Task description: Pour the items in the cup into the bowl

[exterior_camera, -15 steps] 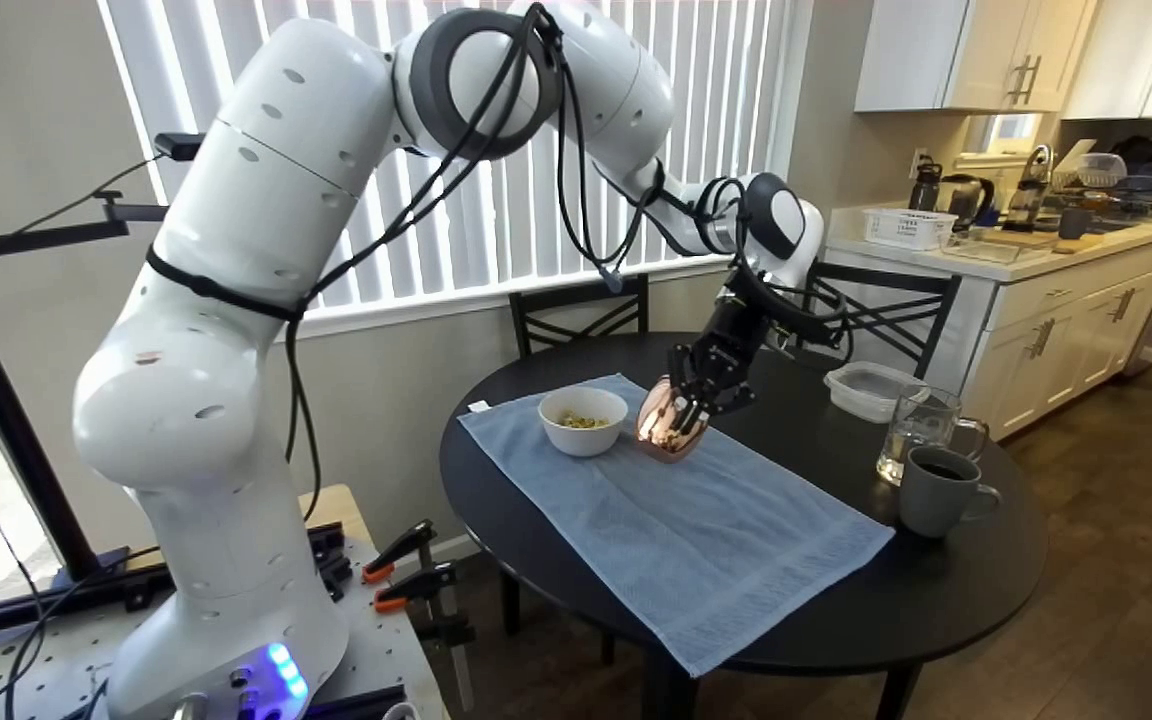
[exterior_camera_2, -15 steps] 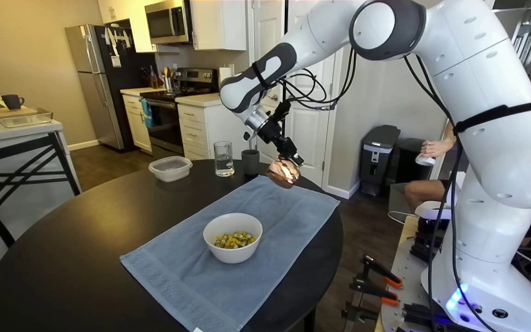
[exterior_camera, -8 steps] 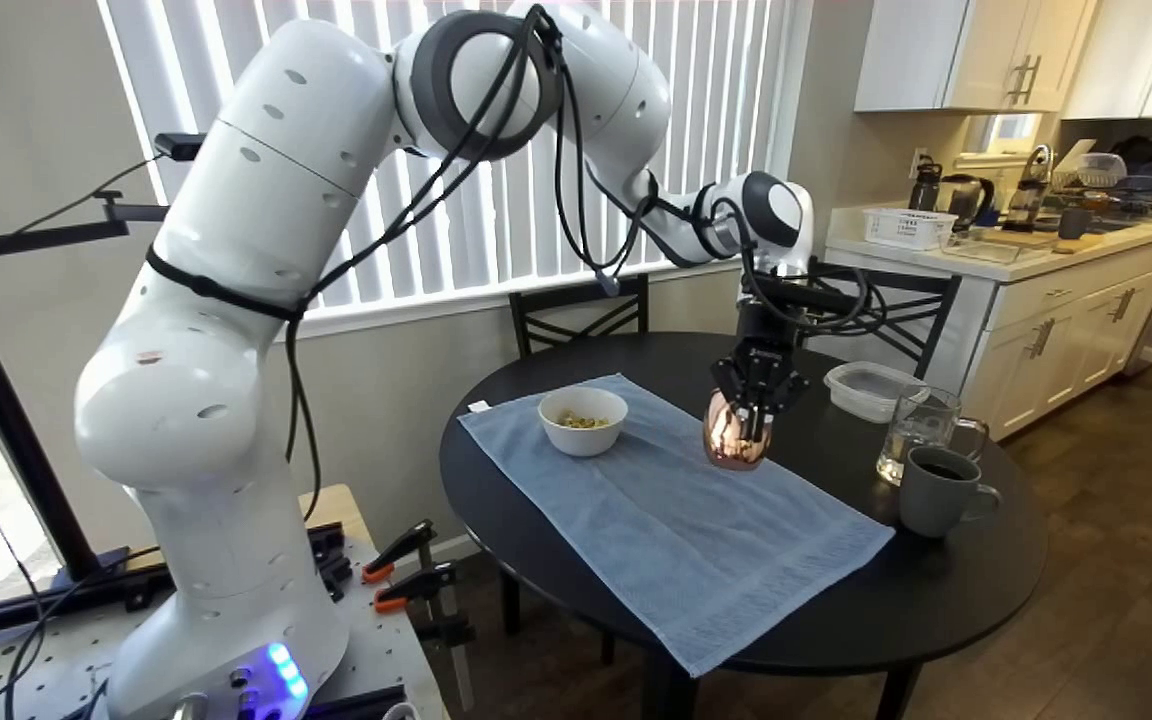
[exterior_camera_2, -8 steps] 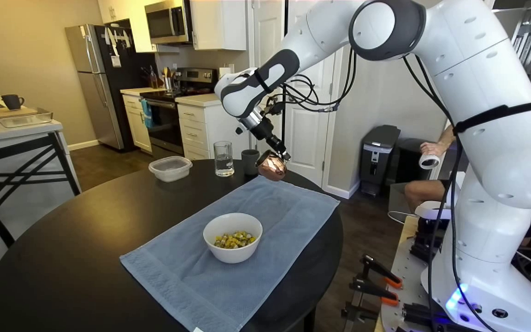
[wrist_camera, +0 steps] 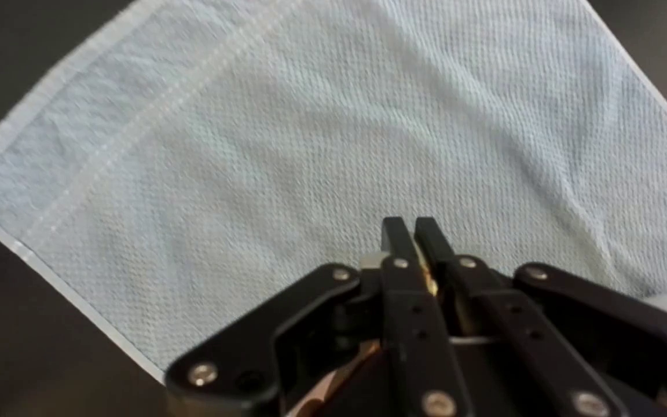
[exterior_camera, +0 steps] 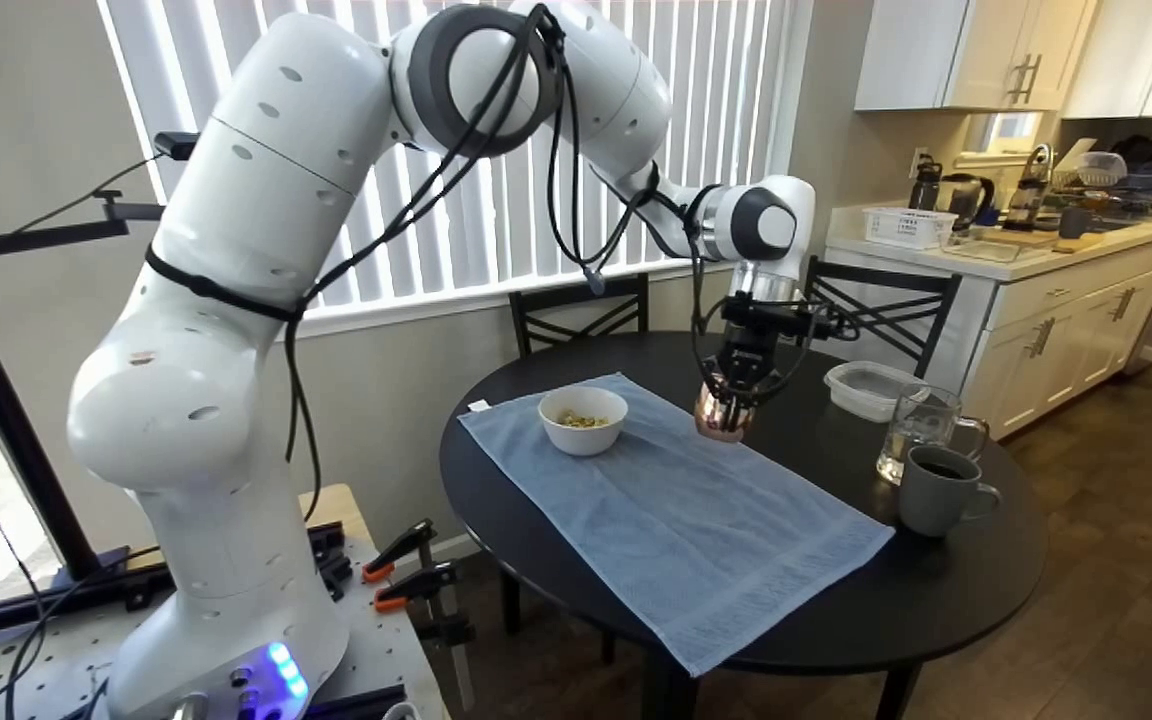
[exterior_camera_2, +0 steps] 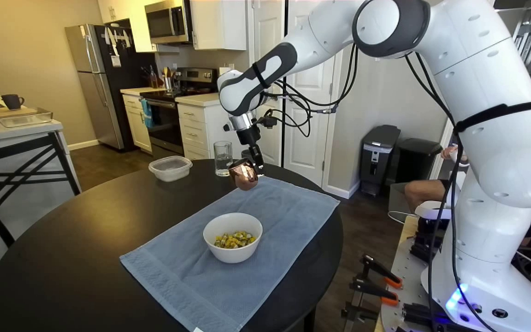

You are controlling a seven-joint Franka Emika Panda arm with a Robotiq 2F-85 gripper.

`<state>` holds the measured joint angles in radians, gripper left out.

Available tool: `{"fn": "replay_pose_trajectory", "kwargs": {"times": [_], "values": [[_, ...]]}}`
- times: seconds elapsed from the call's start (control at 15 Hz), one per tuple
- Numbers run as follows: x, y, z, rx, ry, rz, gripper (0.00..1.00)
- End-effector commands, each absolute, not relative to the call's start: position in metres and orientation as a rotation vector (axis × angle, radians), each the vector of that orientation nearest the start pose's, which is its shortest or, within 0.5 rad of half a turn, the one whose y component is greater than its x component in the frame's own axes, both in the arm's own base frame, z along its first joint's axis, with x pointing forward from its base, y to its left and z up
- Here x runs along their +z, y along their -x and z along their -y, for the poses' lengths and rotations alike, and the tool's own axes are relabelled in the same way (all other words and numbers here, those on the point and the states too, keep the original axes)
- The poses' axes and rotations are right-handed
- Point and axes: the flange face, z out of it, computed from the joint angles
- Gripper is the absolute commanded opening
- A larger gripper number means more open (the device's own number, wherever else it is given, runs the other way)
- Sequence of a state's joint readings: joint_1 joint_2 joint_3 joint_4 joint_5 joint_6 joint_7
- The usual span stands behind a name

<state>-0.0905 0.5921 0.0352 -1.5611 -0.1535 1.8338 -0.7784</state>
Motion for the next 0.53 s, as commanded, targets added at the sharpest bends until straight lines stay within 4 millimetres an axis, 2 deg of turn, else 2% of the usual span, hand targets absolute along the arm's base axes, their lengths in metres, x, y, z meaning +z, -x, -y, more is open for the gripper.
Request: {"fn": "replay_pose_trajectory", "kwargs": {"times": [0.0,0.27,0.47], "values": [[0.281,-0.631,0.024,0.301,2.784,1.072,0.03],[0.270,-0.619,0.002,-0.003,2.755,1.068,0.03],[0.254,-0.604,0.004,-0.032,2.721,1.113,0.03]]}}
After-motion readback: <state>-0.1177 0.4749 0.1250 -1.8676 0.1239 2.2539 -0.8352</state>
